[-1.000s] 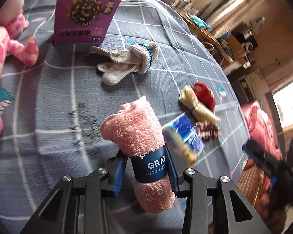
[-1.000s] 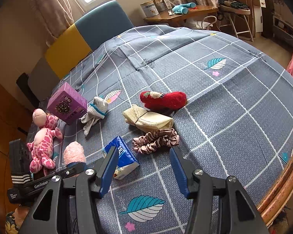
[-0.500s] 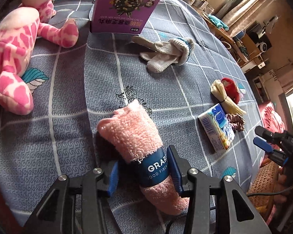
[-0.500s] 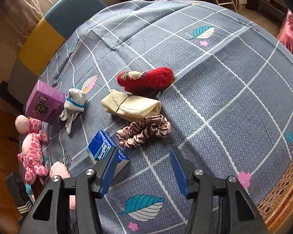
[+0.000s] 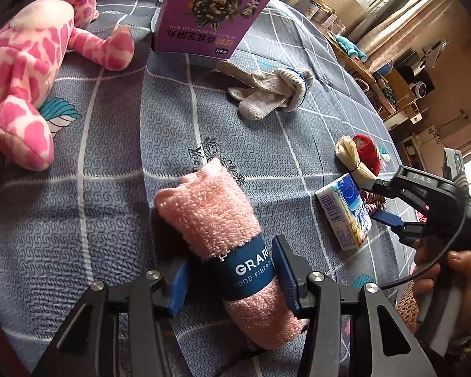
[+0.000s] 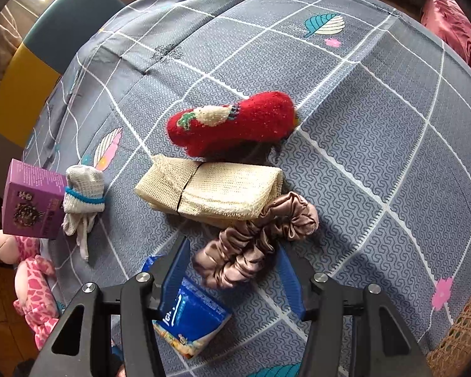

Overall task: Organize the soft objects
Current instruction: 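Grasp the brown satin scrunchie with the right tool while the left tool lifts the towel toward the tray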

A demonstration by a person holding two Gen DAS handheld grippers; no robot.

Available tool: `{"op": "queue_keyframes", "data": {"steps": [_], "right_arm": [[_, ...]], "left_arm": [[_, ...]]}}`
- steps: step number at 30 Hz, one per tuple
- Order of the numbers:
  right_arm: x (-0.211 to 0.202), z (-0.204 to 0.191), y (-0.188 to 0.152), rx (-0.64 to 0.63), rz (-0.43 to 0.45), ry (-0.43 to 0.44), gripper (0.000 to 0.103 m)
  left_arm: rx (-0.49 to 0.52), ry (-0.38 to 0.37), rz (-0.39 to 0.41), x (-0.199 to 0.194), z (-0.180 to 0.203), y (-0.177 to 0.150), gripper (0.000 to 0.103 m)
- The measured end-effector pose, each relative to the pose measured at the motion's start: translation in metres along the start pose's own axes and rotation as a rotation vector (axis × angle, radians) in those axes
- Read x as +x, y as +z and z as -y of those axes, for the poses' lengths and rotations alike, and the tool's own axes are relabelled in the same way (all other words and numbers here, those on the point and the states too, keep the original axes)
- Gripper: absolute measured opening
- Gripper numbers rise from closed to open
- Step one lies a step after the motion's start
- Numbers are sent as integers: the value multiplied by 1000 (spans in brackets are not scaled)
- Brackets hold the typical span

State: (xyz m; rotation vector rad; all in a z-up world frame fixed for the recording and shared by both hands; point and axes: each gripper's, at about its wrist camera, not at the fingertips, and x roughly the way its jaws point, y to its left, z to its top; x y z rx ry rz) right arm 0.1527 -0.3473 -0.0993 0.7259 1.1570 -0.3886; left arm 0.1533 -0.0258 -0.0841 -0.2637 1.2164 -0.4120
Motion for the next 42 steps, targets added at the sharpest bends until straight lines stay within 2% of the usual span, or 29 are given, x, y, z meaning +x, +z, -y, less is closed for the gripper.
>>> {"op": "queue_keyframes", "data": {"steps": [1, 2, 3, 4, 9, 11, 15, 22, 29, 30, 36, 42], "right_arm": [[0, -2, 0, -14, 10, -17, 55], [1, -4, 0, -33, 13, -40, 50], [0, -7, 0, -57, 18, -76, 41], [-1, -9, -1, -85, 23, -97, 19], [-20, -19, -10, -243, 48, -136, 18], [-19, -19, -13, -282, 13, -132, 18], [0, -10, -18, -294, -57, -120, 19], [5, -13, -18, -342, -65, -121, 25], [4, -19, -25, -397, -39, -152, 25], [3, -24, -34, -403, -33, -157, 25], [1, -28, -38, -395, -21, -147, 25], [0, -27, -38, -422, -13, -159, 25]], "left_arm": [[4, 1, 3, -1, 0, -1, 48], [9, 4, 8, -2, 0, -2, 47], [17, 7, 13, -2, 1, -3, 45], [25, 14, 18, -3, 1, -4, 43], [18, -4, 37, -7, -2, -7, 40], [27, -13, 46, -10, -2, -9, 39], [40, -30, 71, -22, 3, -14, 39], [96, -10, 166, -62, 10, -24, 37], [98, 9, 280, -112, 0, -36, 37], [97, 13, 295, -119, -1, -38, 37], [64, 37, 369, -162, -25, -54, 37], [-30, 101, 439, -215, -83, -77, 37]]}}
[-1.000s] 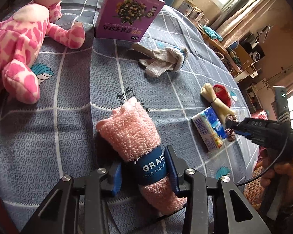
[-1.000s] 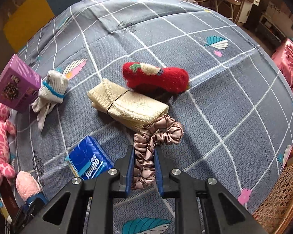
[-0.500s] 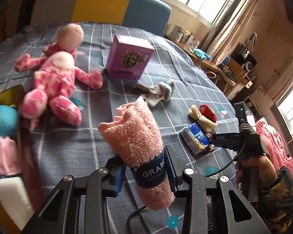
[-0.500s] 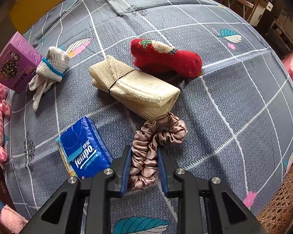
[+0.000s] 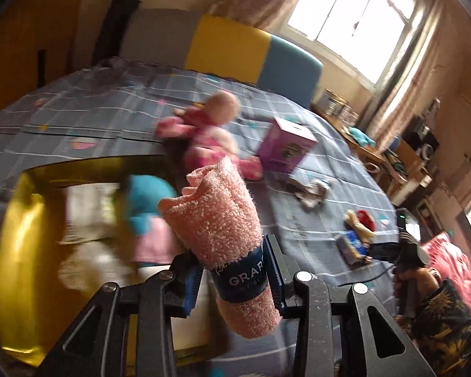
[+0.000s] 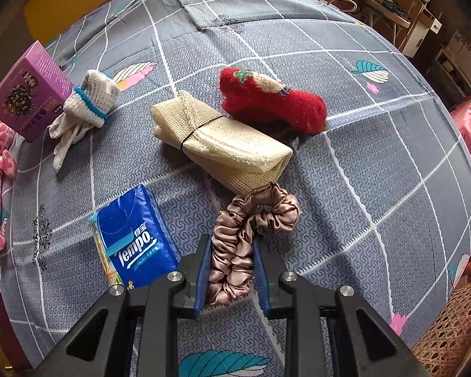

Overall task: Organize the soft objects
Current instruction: 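Grasp the brown satin scrunchie with the right tool while the left tool lifts the towel toward the tray, then lower the pink towel into the gold tray and open the left tool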

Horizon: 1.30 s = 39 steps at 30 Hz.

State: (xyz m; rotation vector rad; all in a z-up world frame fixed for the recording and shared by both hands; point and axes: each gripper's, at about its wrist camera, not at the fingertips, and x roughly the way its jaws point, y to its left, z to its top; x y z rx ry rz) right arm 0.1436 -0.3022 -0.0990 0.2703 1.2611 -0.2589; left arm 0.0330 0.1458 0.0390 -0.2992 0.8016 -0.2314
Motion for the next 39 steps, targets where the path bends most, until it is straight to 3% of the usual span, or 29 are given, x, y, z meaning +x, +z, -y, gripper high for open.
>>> {"op": "queue_keyframes", "data": {"steps": [3, 8, 13, 16, 21, 22, 23, 25, 30, 39], "right_arm": [[0, -3, -1, -4, 3, -1, 25], [1, -9, -2, -32, 8, -20, 25], [-1, -15, -3, -48, 12, -28, 25], [0, -16, -4, -46, 13, -28, 25], [-2, -13, -5, -51, 14, -31, 25], [-2, -12, -5, -53, 15, -34, 25], [-2, -10, -5, -57, 15, -36, 25], [-1, -12, -5, -65, 17, -44, 25], [-1, -16, -7, -76, 22, -55, 25], [-8, -15, -6, -74, 48, -64, 21]], "left_arm": [[-31, 88, 25, -25, -41, -2, 37], [-92, 301, 21, -49, -118, -12, 37], [-77, 466, -36, -40, -175, -12, 37], [-53, 519, -68, -24, -196, -5, 37], [-53, 509, -116, 11, -209, 11, 41], [-66, 497, -118, 19, -211, 13, 47], [-77, 494, -112, 24, -212, 16, 61], [-75, 490, -105, 31, -207, 19, 69], [-143, 518, -45, 26, -204, 19, 69], [-174, 540, 68, -26, -172, -7, 73]]}}
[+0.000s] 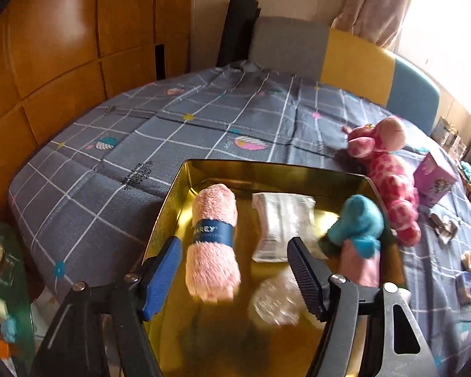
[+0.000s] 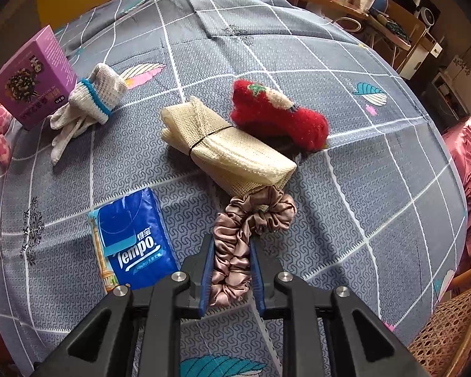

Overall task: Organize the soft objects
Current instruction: 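Lower the pink towel into the gold tray and open the left tool, then carry the brown scrunchie into the gold tray and open the right tool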

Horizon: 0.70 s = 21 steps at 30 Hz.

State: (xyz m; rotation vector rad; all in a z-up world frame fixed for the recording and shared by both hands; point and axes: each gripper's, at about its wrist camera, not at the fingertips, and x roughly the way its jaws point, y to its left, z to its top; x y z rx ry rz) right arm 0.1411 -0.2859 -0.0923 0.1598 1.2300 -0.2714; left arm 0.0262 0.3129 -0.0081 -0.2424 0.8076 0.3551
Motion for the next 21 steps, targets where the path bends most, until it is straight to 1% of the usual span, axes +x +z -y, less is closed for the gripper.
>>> {"op": "queue_keyframes", "data": {"steps": [4, 8, 10, 13, 16, 21], "right_arm": [[-6, 1, -1, 11, 23, 3, 20], [-22, 0, 0, 1, 108, 27, 20], [-27, -2, 0, -1, 134, 32, 20], [-38, -4, -1, -8, 178, 72, 20], [-46, -13, -2, -44, 223, 105, 20], [-50, -26, -9, -108, 233, 128, 20]], "left_arm": [[0, -23, 48, -28, 10, -11, 75], [20, -46, 76, -48, 24, -18, 75], [34, -48, 93, -56, 30, -22, 75], [52, -55, 111, -65, 39, -26, 77], [70, -65, 113, -69, 46, -29, 77], [79, -83, 95, -71, 50, -35, 77]]}}
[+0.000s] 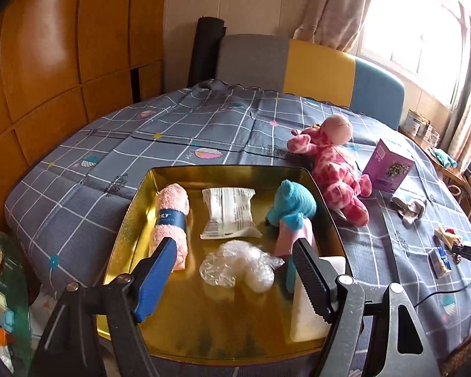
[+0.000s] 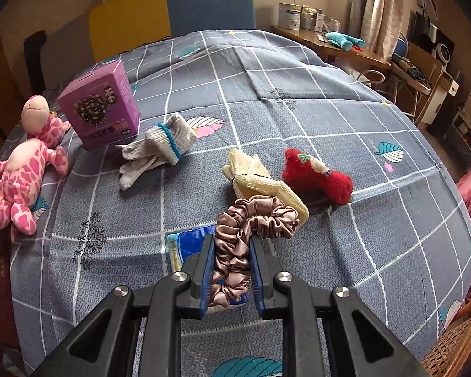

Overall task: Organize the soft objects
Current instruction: 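Carry the brown scrunchie into the gold tray and open the right tool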

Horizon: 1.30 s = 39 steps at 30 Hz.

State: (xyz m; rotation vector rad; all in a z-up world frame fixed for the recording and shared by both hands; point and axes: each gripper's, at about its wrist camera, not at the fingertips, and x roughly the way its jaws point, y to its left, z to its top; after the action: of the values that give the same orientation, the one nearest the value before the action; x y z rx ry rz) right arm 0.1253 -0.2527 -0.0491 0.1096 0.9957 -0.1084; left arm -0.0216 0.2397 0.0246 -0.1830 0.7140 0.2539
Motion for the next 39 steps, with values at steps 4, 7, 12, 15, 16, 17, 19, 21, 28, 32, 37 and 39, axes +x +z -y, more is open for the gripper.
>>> {"op": "queue_keyframes", "data": {"steps": [4, 7, 12, 15, 16, 17, 19, 21, 28, 32, 37, 39], "right_arm": [[5, -2, -3, -12, -26, -2, 20], [7, -4, -4, -22, -47, 9, 20], [-4, -11, -6, -14, -33, 71, 20], [-19, -26, -6, -42, -5, 131, 20], [-24, -34, -8, -61, 6, 152, 20], [-29, -43, -9, -82, 15, 173, 20], [-39, -63, -11, -141, 38, 201, 20], [-44, -82, -14, -187, 37, 234, 20], [-76, -167, -37, -406, 49, 411, 20], [-87, -210, -51, -492, 35, 500, 20], [-99, -251, -66, -554, 15, 597, 20], [-103, -264, -70, -580, 13, 623, 20]], "left_arm": [[2, -1, -12, 0, 2, -6, 77], [0, 2, -15, -1, 1, -10, 77], [-4, 0, -22, -1, -1, -16, 77], [-8, 0, -19, -2, -3, -17, 77], [-8, 1, -18, -2, -3, -18, 77], [-7, 0, -16, -2, -3, -18, 77], [-9, -3, -17, -2, -4, -18, 77], [-10, -3, -22, -1, -5, -18, 77], [-20, 4, -21, 0, -8, -18, 77], [-25, 5, -23, 1, -11, -18, 77], [-34, 11, -29, 4, -16, -18, 77], [-36, 14, -29, 5, -17, -18, 77]]}}
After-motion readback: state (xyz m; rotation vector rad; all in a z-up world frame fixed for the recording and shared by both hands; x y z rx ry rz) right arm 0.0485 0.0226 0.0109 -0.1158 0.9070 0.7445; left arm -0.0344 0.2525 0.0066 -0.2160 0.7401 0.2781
